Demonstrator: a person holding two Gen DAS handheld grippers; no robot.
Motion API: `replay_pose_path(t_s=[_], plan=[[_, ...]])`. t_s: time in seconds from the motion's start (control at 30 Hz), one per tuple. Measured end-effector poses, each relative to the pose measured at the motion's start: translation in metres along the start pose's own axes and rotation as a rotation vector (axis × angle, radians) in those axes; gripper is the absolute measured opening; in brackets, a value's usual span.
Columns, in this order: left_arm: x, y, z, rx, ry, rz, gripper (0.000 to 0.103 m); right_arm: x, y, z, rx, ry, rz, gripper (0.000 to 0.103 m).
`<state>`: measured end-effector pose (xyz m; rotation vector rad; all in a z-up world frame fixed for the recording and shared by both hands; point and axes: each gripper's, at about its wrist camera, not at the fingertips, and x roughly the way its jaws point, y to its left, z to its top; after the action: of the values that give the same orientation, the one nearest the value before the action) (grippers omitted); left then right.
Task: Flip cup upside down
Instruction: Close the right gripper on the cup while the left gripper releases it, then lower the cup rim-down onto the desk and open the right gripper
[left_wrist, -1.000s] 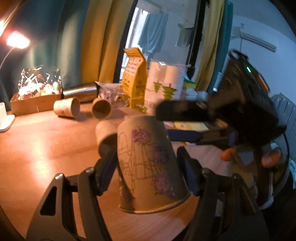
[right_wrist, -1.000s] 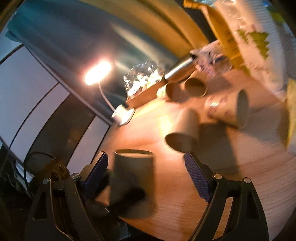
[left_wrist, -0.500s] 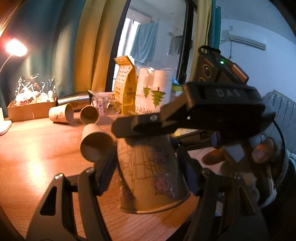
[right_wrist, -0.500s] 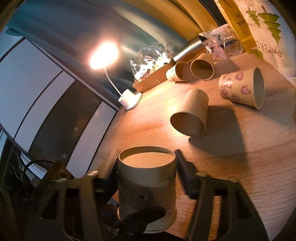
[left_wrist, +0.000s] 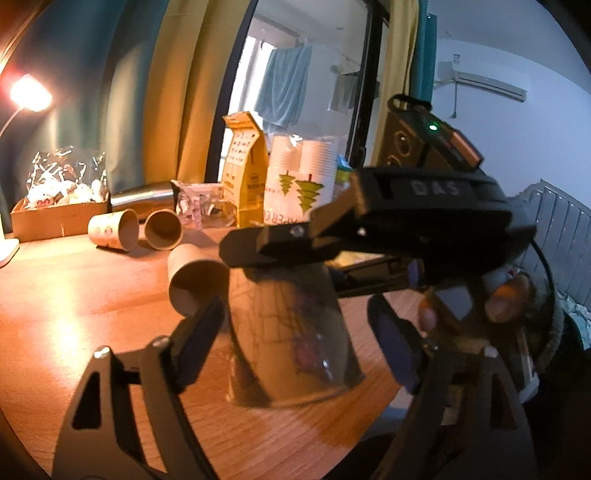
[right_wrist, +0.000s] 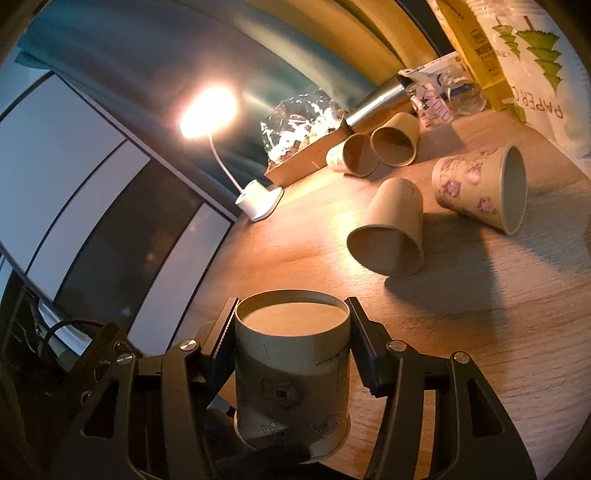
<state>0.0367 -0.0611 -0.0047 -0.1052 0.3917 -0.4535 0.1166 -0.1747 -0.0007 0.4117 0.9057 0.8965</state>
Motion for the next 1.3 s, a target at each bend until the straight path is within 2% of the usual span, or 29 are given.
replay_pose_path(t_s=[0.17,0.33,0.67,0.83,1.03,1.3], plan=[[-0.001,0.008,-0.006,-0.021,0.031,0.019,0.082,-0.001,0.001,0.0,-0.043,-0.047,-0.077,0.059],[-0.01,0.023,-0.013,-0.066,0.04,0.052,0.082,0.003,0.004,-0.005,-0.151,-0.113,-0.221,0.059],[-0.025,0.056,-0.012,-0.122,-0.013,0.158,0.082,0.018,-0.001,-0.029,-0.318,-0.211,-0.428,0.059],[-0.028,0.07,-0.011,-0.15,-0.053,0.209,0.082,0.02,0.006,-0.043,-0.405,-0.266,-0.495,0.059],[-0.027,0.074,-0.009,-0.156,-0.07,0.235,0.082,0.023,0.018,-0.057,-0.488,-0.314,-0.527,0.059],[-0.029,0.078,-0.01,-0.183,-0.089,0.256,0.082,0.025,0.02,-0.07,-0.529,-0.349,-0.564,0.059]])
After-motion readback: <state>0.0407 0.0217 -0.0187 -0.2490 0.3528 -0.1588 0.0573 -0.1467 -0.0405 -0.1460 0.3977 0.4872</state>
